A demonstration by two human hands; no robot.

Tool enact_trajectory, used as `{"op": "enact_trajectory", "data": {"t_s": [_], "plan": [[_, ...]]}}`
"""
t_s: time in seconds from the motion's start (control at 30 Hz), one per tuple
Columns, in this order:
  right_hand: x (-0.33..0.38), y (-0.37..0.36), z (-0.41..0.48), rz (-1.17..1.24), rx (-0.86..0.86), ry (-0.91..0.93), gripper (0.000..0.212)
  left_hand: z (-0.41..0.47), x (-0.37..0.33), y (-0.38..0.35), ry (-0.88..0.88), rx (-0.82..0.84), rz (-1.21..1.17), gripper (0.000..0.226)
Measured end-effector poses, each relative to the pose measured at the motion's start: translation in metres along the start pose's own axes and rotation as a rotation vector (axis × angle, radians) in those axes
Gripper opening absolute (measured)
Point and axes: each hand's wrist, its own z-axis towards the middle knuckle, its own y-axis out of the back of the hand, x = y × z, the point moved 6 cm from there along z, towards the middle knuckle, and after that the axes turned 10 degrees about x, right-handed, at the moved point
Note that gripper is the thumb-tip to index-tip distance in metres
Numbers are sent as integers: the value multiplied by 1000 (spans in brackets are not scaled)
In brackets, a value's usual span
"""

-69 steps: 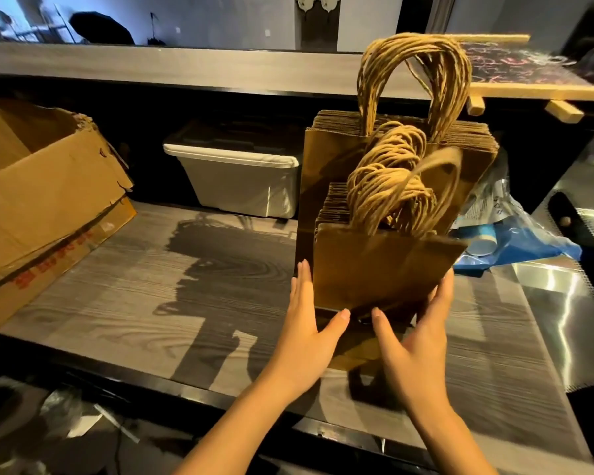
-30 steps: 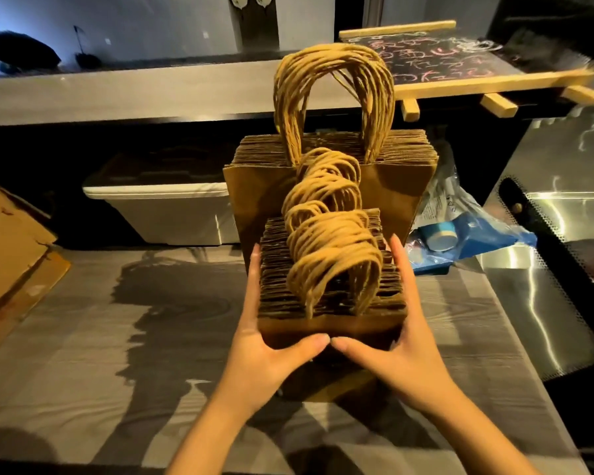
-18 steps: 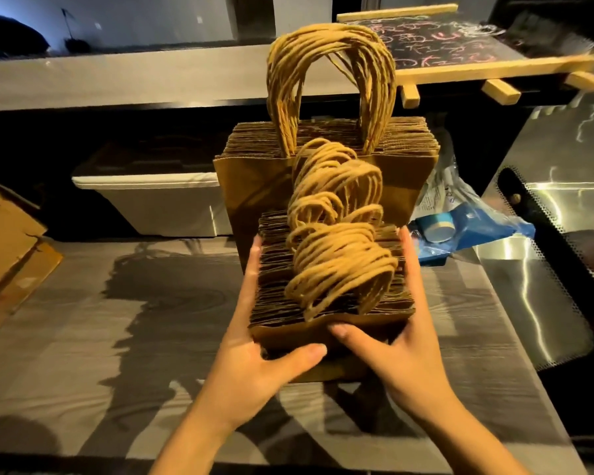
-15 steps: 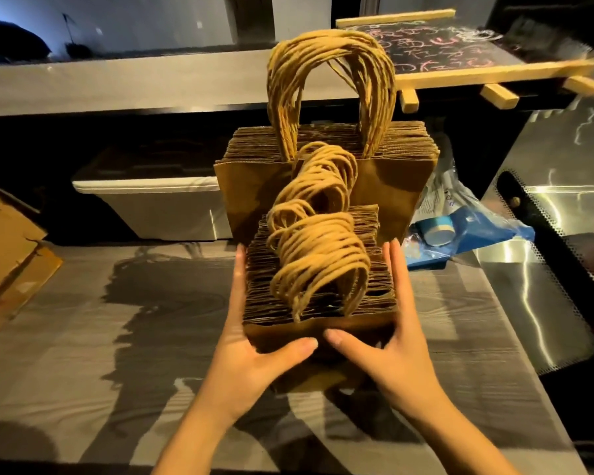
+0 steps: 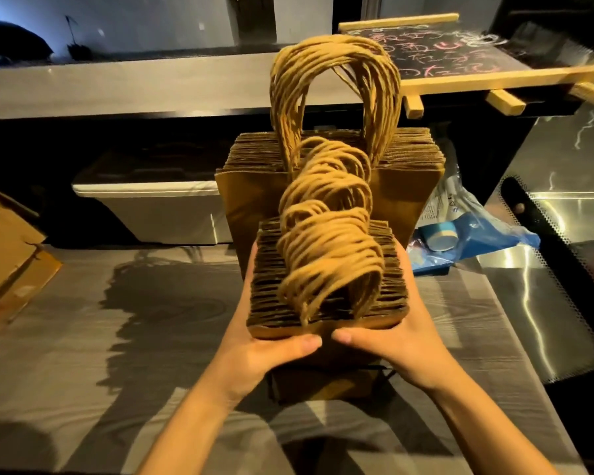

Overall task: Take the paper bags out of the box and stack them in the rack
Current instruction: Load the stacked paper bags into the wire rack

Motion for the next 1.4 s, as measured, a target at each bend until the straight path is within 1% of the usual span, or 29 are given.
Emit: {"op": "enact_trajectory", "data": {"t_s": [0.03, 0.1, 0.17, 0.27, 0.33, 0.37, 0.43, 0.5, 0.57, 0.63, 0.77, 0.8, 0.87, 0.9, 0.93, 1.0, 1.07, 1.13, 1.23, 1.3, 1.4], "plan": [[-1, 1, 0, 0, -6, -17, 112, 0, 1, -2, 13, -1, 1, 126], [0, 2, 1, 7, -21, -36, 117, -2, 1, -6, 19, -6, -3, 128], [0, 2, 0, 6, -19, -28, 118, -5, 0, -7, 18, -17, 42, 128], [-2, 0, -3, -33, 2, -35, 121, -8, 2, -5, 53, -39, 45, 134], [-2, 2, -4, -53, 2, -43, 123, -6, 1, -2, 40, -61, 47, 135], [0, 2, -3, -64, 7, -38, 121, -5, -4, -3, 19, -59, 71, 129], [7, 2, 1, -78, 18, -12, 117, -4, -17, -6, -40, -77, 138, 108], [16, 2, 2, -52, 2, 10, 113, -4, -31, -12, -93, -90, 133, 97], [20, 2, 0, -24, -22, 31, 108, -5, -34, -14, -137, -105, 131, 95], [20, 2, 0, -36, -36, 35, 107, -3, -34, -16, -147, -105, 135, 98], [14, 1, 5, -37, -27, 7, 111, 2, -33, -16, -143, -95, 122, 82], [14, 2, 6, -40, -32, 6, 115, 3, -34, -15, -151, -85, 120, 82], [18, 0, 2, -41, -17, 10, 124, -2, -35, -13, -167, -59, 116, 97], [19, 1, -2, -36, -18, 14, 126, -5, -36, -14, -179, -49, 108, 105], [18, 0, -7, -31, -22, 22, 124, -9, -35, -14, -190, -48, 95, 109], [15, -5, -18, -17, -37, 15, 116, -17, -32, -17, -204, -45, 33, 105], [9, -9, -23, 9, -63, -4, 119, -19, -28, -19, -215, -40, -17, 94], [6, -11, -28, 25, -79, -16, 120, -21, -23, -22, -207, -29, -36, 89], [2, -9, -29, -1, -86, -5, 115, -19, -22, -23, -196, -22, -34, 96], [-1, -8, -26, -24, -85, -7, 116, -16, -19, -22, -192, -40, -24, 101], [4, -6, -19, -37, -58, -20, 121, -13, -15, -16, -182, -37, -1, 104]]}}
